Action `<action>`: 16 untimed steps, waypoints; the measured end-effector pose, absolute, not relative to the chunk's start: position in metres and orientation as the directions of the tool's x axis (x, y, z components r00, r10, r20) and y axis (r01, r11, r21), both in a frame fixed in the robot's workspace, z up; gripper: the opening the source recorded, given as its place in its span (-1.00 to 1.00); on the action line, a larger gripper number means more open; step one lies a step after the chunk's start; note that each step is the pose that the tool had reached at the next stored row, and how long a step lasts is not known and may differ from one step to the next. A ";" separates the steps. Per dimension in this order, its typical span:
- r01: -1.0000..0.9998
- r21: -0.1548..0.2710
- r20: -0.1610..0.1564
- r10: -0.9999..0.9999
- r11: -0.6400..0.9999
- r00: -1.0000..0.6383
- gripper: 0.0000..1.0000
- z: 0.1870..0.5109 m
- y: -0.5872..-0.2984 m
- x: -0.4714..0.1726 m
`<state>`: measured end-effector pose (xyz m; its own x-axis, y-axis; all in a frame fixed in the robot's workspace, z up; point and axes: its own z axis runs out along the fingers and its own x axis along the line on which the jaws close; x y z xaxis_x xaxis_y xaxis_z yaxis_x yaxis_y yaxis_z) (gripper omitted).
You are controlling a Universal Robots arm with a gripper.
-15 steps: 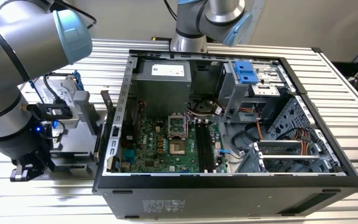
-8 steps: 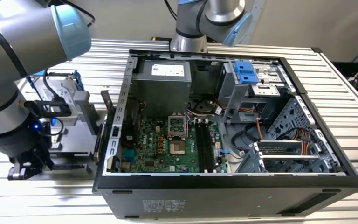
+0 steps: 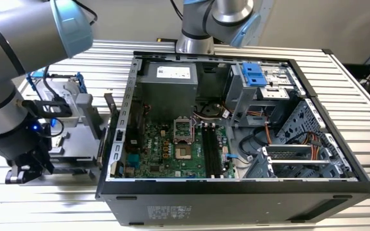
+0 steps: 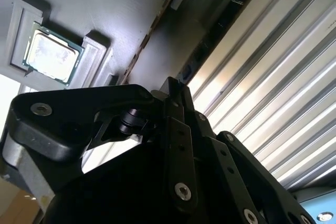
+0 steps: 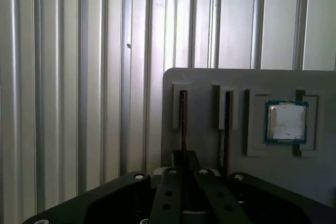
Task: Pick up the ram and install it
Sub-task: 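Pick up the ram and move it above insertion slot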
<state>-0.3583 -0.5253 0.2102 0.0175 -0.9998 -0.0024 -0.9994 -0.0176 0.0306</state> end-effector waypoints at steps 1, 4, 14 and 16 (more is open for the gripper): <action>-0.999 0.031 -0.002 -1.000 -0.018 0.018 -1.00 0.212 -0.525 -0.358; -0.999 0.031 -0.002 -1.000 -0.018 0.018 -1.00 0.216 -0.525 -0.358; -0.999 0.031 -0.002 -1.000 -0.018 0.018 -1.00 0.232 -0.525 -0.358; -0.999 0.031 -0.002 -1.000 -0.018 0.018 -1.00 0.235 -0.525 -0.358</action>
<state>-0.3582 -0.5253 0.2352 0.0175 -0.9998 -0.0024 -0.9994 -0.0176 0.0306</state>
